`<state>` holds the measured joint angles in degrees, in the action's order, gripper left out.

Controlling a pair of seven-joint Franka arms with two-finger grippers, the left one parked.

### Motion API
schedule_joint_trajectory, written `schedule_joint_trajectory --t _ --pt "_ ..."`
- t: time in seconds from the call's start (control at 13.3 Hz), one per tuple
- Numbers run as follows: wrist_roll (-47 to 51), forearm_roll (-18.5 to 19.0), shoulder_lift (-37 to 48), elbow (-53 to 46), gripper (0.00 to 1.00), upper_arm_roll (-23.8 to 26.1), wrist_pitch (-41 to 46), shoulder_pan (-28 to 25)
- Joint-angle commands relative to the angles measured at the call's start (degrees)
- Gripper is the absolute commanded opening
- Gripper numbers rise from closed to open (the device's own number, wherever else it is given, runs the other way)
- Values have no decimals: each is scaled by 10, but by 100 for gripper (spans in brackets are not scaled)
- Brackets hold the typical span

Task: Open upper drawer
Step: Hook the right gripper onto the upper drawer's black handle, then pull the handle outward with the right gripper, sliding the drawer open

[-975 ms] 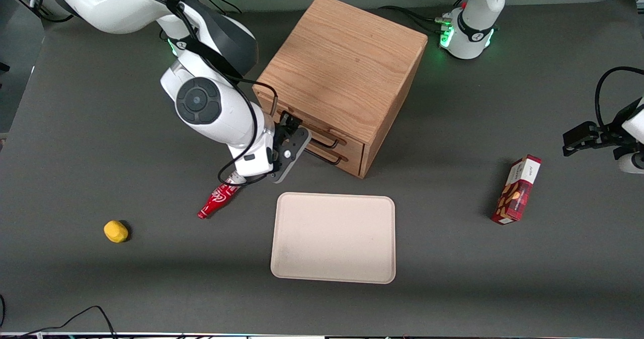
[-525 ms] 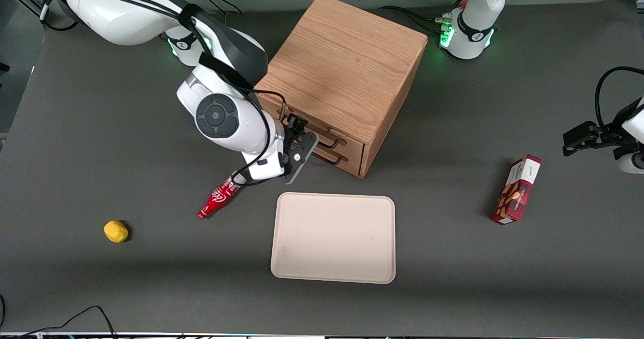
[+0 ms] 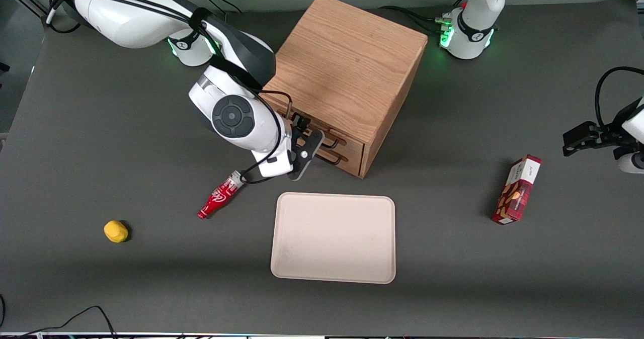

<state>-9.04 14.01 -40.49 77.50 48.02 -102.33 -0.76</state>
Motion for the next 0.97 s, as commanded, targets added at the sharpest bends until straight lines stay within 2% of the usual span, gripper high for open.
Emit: schedule_joint_trajectory --t 0.0,0.38,0.75,0.9 --pt "-12 33 -18 -9 100 4 -8 3" --pt "-19 37 -27 -52 100 -12 -11 14" --pt "-97 37 -40 -95 100 -60 -13 14" --pt "-126 37 -42 -98 100 -79 -44 15"
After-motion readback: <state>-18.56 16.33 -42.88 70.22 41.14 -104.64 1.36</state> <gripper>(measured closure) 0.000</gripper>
